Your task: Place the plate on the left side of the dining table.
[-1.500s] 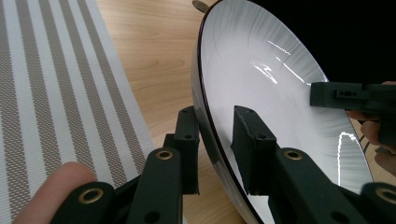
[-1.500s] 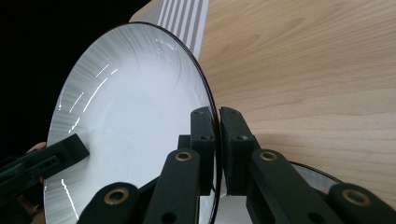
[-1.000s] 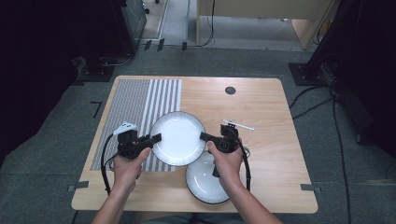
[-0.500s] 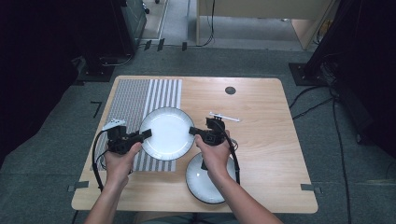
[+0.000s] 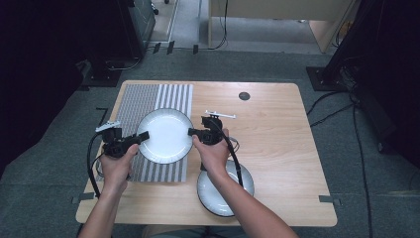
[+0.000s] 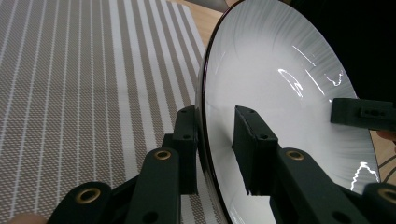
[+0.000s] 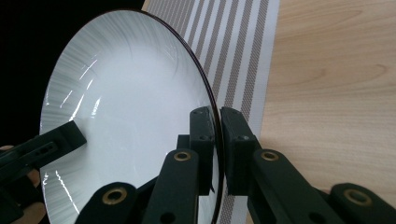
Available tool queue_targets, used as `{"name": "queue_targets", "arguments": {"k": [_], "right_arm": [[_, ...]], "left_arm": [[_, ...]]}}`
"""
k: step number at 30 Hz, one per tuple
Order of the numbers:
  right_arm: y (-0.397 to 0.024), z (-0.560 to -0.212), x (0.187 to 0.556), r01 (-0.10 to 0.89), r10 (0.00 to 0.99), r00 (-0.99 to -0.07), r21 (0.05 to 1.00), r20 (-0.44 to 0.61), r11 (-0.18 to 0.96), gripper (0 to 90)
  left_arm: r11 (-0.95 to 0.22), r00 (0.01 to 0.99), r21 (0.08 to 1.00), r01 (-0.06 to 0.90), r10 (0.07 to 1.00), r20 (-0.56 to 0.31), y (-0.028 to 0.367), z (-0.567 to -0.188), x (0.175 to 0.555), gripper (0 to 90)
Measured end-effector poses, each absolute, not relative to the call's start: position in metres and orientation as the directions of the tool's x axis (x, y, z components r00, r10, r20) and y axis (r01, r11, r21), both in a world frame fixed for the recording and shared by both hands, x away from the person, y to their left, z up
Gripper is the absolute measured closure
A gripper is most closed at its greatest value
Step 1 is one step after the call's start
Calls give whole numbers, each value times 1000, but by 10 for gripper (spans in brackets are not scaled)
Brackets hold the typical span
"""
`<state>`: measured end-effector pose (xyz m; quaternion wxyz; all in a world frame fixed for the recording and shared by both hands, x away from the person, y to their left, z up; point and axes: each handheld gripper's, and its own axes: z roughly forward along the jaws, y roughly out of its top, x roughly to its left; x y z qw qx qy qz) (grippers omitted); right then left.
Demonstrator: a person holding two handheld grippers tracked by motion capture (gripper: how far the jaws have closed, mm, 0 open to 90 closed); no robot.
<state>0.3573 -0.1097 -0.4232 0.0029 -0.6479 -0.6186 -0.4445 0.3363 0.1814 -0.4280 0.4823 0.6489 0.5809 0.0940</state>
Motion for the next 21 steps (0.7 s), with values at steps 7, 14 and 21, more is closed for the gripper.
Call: {"name": "queue_targets", "arguments": {"k": [7, 14, 21], "right_arm": [[-90, -425, 376, 812, 804, -159, 539, 573, -224, 842], [-72, -432, 395, 826, 814, -143, 521, 564, -216, 842], [-53, -444, 420, 840, 821, -126, 500, 557, -211, 839]], "left_arm": [[181, 272, 722, 668, 843, -463, 199, -434, 352, 725], [210, 230, 706, 676, 850, -473, 213, -446, 372, 714], [251, 186, 697, 672, 853, -487, 226, -459, 392, 717]]}}
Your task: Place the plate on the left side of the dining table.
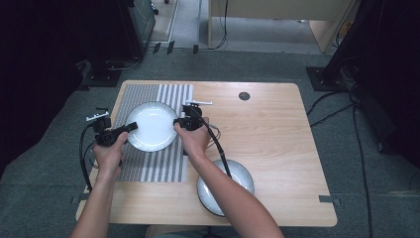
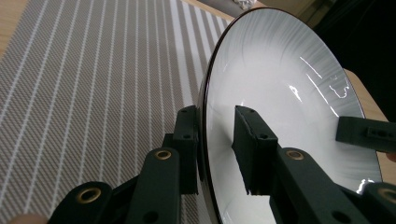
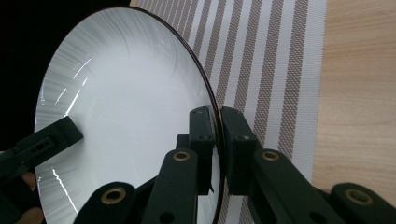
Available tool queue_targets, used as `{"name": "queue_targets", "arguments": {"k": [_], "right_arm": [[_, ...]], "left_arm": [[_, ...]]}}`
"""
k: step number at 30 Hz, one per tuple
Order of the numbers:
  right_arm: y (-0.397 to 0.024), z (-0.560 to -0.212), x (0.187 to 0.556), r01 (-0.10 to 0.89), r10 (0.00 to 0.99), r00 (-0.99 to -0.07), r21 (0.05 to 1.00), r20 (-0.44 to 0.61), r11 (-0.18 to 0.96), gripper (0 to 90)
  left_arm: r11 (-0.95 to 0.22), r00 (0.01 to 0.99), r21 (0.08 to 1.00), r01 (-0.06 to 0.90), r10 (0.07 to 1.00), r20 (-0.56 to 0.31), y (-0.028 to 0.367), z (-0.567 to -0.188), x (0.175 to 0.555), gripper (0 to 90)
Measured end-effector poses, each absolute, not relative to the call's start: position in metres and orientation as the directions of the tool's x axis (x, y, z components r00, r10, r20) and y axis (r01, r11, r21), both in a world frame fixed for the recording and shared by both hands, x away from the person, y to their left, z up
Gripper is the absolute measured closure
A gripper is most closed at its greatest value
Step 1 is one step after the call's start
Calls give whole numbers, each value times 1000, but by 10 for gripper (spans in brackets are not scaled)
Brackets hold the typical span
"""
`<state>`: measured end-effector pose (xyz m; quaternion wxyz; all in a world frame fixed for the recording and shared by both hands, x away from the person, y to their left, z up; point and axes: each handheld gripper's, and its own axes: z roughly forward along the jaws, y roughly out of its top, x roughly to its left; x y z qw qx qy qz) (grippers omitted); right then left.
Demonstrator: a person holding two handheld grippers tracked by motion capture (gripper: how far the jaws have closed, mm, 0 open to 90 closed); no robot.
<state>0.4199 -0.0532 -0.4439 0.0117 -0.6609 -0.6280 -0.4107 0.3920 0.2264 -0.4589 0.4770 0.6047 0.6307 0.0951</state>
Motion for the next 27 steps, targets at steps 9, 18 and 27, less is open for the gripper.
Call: {"name": "queue_targets", "arguments": {"k": [9, 18, 27], "right_arm": [[-43, -459, 454, 860, 819, -92, 460, 566, -221, 832], [-31, -481, 469, 867, 830, -61, 441, 555, -231, 830], [-27, -493, 475, 852, 841, -75, 473, 536, -226, 831]], "left_arm": [[265, 155, 686, 677, 861, -485, 233, -470, 418, 736], [276, 89, 641, 716, 875, -477, 238, -486, 440, 734], [274, 70, 596, 755, 870, -489, 242, -495, 451, 732]]}}
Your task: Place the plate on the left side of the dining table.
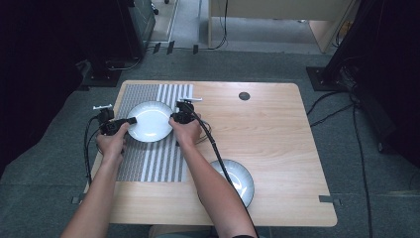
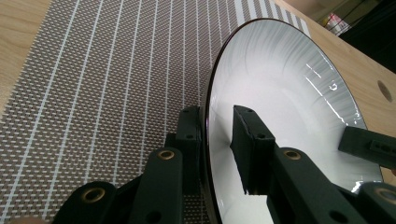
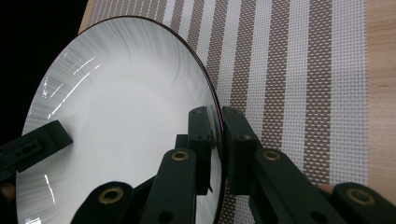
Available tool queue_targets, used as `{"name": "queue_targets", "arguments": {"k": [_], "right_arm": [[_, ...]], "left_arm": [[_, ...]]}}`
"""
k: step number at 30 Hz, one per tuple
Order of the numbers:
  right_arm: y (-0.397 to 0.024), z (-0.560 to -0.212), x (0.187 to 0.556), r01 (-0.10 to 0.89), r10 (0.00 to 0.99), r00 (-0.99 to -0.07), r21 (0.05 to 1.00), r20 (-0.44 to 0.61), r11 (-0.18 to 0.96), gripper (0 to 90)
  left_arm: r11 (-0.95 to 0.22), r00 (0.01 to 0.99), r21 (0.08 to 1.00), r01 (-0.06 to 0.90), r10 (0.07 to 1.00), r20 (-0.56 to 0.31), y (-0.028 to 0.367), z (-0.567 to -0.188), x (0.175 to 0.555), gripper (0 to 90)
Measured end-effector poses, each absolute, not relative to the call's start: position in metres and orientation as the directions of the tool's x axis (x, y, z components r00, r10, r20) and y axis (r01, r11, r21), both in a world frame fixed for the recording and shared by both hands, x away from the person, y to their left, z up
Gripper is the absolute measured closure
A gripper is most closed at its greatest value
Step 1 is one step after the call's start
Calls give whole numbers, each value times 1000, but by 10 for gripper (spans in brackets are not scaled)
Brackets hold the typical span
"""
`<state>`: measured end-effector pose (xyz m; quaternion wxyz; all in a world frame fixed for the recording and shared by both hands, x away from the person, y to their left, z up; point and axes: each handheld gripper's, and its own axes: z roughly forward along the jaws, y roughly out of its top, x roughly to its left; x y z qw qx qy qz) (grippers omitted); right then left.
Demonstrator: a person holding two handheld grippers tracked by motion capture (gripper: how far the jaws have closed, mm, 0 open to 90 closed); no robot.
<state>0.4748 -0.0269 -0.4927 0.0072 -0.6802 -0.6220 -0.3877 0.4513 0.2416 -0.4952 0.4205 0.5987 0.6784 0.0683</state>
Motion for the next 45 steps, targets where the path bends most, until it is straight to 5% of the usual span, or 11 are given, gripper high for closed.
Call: {"name": "queue_targets", "arguments": {"k": [16, 23, 29, 33, 37, 40, 45], "right_arm": [[-28, -501, 477, 841, 837, -99, 494, 538, -218, 800], [-42, -490, 480, 831, 805, -92, 490, 586, -262, 603], [-47, -484, 475, 831, 847, -193, 542, 494, -127, 445], [-53, -482, 470, 816, 865, -272, 577, 421, -24, 440], [-67, -479, 467, 809, 848, -232, 579, 477, -104, 369], [-78, -474, 465, 788, 839, -229, 601, 493, -138, 357], [-92, -464, 458, 773, 869, -271, 631, 414, -60, 354]], "left_arm": [[248, 29, 575, 779, 903, -429, 242, -498, 460, 773], [267, 105, 626, 733, 864, -492, 256, -486, 453, 540], [191, 204, 681, 707, 866, -456, 258, -476, 439, 543], [190, 205, 693, 695, 872, -445, 258, -470, 434, 460], [145, 186, 705, 694, 910, -370, 253, -465, 429, 419], [118, 171, 712, 693, 931, -321, 248, -463, 425, 307], [156, 185, 718, 679, 909, -372, 246, -456, 416, 253]]}}
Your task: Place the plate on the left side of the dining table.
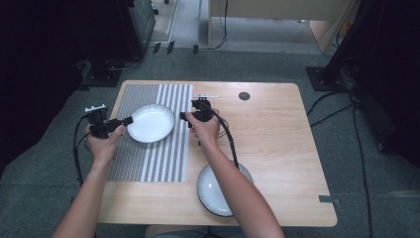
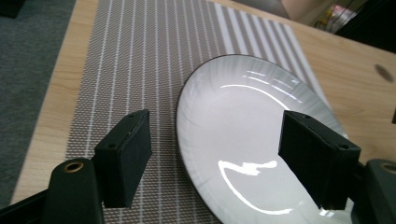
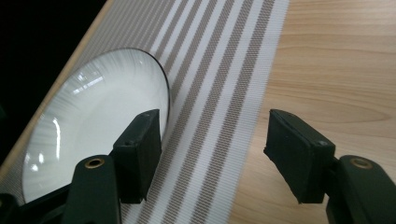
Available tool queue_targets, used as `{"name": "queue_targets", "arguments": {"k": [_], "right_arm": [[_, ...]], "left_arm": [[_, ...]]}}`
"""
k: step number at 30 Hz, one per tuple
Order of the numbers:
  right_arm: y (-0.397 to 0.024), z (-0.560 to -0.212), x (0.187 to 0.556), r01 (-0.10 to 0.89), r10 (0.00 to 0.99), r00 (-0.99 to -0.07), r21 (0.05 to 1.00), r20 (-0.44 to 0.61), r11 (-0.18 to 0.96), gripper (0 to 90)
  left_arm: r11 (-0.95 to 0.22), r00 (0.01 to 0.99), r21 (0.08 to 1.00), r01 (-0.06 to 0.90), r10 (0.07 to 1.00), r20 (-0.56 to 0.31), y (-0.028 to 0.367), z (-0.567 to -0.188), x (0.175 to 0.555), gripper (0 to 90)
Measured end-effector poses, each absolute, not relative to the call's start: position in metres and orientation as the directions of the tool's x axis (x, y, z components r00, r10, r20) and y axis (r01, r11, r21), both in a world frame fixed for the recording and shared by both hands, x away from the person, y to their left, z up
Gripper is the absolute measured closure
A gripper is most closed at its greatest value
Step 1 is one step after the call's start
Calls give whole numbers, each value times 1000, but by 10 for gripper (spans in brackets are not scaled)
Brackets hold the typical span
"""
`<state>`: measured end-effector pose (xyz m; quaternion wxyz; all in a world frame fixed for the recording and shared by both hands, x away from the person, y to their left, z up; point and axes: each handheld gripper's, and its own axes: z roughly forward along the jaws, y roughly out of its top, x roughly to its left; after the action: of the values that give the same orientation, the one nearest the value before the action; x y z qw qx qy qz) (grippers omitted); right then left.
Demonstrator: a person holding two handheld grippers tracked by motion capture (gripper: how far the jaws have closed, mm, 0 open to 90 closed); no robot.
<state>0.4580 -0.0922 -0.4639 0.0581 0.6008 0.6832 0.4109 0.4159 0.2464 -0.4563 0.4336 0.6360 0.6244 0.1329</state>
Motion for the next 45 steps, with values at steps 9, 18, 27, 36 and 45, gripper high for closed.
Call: {"name": "queue_targets", "arguments": {"k": [9, 18, 27, 36, 45], "right_arm": [[-129, -445, 442, 744, 844, -320, 665, 430, -57, 337], [-160, -435, 416, 717, 831, -353, 695, 429, -54, 288], [-193, -429, 393, 675, 847, -354, 736, 397, -63, 247], [-215, -430, 367, 659, 830, -374, 749, 413, -76, 248], [-232, -437, 341, 656, 824, -384, 751, 417, -74, 250]], "left_arm": [[156, 197, 759, 631, 915, -352, 238, -446, 396, 196], [154, 219, 785, 600, 912, -347, 233, -446, 374, 147], [111, 265, 809, 578, 911, -315, 236, -447, 342, 147], [129, 283, 816, 563, 898, -337, 246, -446, 310, 147], [91, 280, 853, 514, 922, -267, 243, -452, 285, 147]]}}
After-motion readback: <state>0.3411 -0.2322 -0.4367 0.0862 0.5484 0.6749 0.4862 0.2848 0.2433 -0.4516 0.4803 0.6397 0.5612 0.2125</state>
